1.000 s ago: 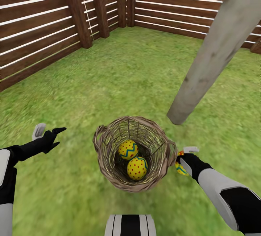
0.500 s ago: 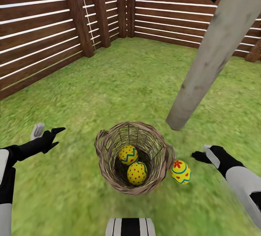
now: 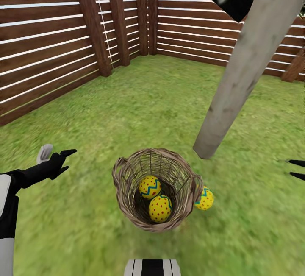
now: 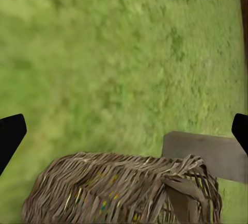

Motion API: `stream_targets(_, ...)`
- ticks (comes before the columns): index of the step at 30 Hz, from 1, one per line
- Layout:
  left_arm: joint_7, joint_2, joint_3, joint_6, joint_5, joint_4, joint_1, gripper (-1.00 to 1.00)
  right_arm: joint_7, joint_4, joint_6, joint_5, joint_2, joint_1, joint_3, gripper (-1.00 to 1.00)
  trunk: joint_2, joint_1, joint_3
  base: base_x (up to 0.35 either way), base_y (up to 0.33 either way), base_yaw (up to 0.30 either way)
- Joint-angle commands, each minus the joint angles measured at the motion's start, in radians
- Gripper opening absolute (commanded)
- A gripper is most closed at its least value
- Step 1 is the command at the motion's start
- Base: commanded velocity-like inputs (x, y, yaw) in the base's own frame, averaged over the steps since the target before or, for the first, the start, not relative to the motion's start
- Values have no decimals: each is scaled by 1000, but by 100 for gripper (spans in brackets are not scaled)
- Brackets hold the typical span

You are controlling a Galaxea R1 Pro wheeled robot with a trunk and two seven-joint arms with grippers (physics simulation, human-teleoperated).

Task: Take the three Easter eggs out of the wicker basket on the lawn in the garden, then place them on the lawn next to a single tree (choose any tree) so that all three eggs are next to the same tree and none are left in the basket.

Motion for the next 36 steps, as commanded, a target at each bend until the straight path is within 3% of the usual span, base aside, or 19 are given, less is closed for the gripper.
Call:
stream_targets(1, 10, 0, 1, 4, 10, 0, 0, 100, 100, -7, 7, -1, -10, 17, 8, 100, 0, 0, 3, 0, 0, 0)
stream_targets(6, 10, 0, 0, 4, 10, 1, -1, 100, 189, -51, -2, -1, -30, 26, 11, 100, 1, -3, 23, 0, 0, 0)
stream_targets(9, 10, 0, -1, 2, 10, 4, -1, 100, 196, -228, 0, -1, -25, 78, 13, 100, 2, -4, 34, 0, 0, 0)
stream_targets(11, 10, -1, -1, 2, 10, 5, 0, 100, 189, -400, 10, -2, -6, 131, 31, 100, 2, -5, 42, 0, 0, 0)
stream_targets(13, 10, -2, -1, 2, 10, 6, 0, 100, 140, -547, 40, -3, 63, 160, 82, 100, 3, -6, 50, 0, 0, 0)
stream_targets(16, 10, -2, -2, 2, 10, 6, 0, 100, -57, -673, 90, -2, 231, 170, 107, 100, 3, -7, 61, 0, 0, 0)
stream_targets(17, 10, -2, -2, 2, 10, 6, 0, 100, -154, -703, 95, -3, 301, 171, 114, 100, 4, -8, 65, 0, 0, 0)
stream_targets(18, 10, -2, -2, 2, 10, 6, 0, 100, -228, -722, 97, -4, 349, 172, 132, 100, 4, -8, 69, 0, 0, 0)
stream_targets(20, 10, -1, -2, 2, 10, 5, -1, 100, -351, -767, 104, -5, 421, 172, 167, 100, 4, -9, 77, 0, 0, 0)
stream_targets(22, 10, 0, -1, 2, 8, 3, -1, 100, -465, -801, 147, -5, 460, 172, 174, 100, 5, -10, 84, 0, 0, 0)
stream_targets(24, 11, 0, -2, 2, 5, 1, -1, 100, -671, -832, 161, -7, 542, 172, 174, 100, 5, -11, 92, 0, 0, 0)
stream_targets(25, 12, 1, -1, 2, 3, -1, -2, 100, -861, -846, 164, -6, 634, 172, 172, 100, 6, -11, 96, 0, 0, 0)
stream_targets(27, 13, 6, 1, 1, 0, -4, -4, 100, -1168, -852, 164, -9, 740, 169, 170, 100, 6, -12, 104, 0, 0, 0)
stream_targets(30, 12, 73, 3, 2, 9, -4, -2, 100, -1529, -856, 164, -7, 875, 165, 170, 100, 7, -13, 111, 0, 0, 0)
stream_targets(31, 13, 83, 5, 2, 11, -4, -2, 100, -1624, -856, 164, -8, 915, 162, 170, 100, 7, -13, 111, 0, 0, 0)
stream_targets(32, 12, 97, 6, 2, 12, -3, -1, 100, -1747, -853, 165, -13, 974, 158, 174, 100, 7, -13, 111, 0, 0, 0)
stream_targets(33, 12, 102, 6, 2, 12, -3, 0, 100, -1812, -845, 166, -15, 1015, 156, 178, 100, 7, -13, 111, 0, 0, 0)
stream_targets(35, 12, 105, 7, 3, 14, -3, 0, 100, -1836, -824, 167, -14, 1038, 155, 181, 100, 7, -13, 111, 0, 0, 0)
stream_targets(36, 13, 105, 7, 3, 14, -3, 0, 100, -1844, -789, 168, -12, 1050, 150, 204, 100, 7, -13, 111, 0, 0, 0)
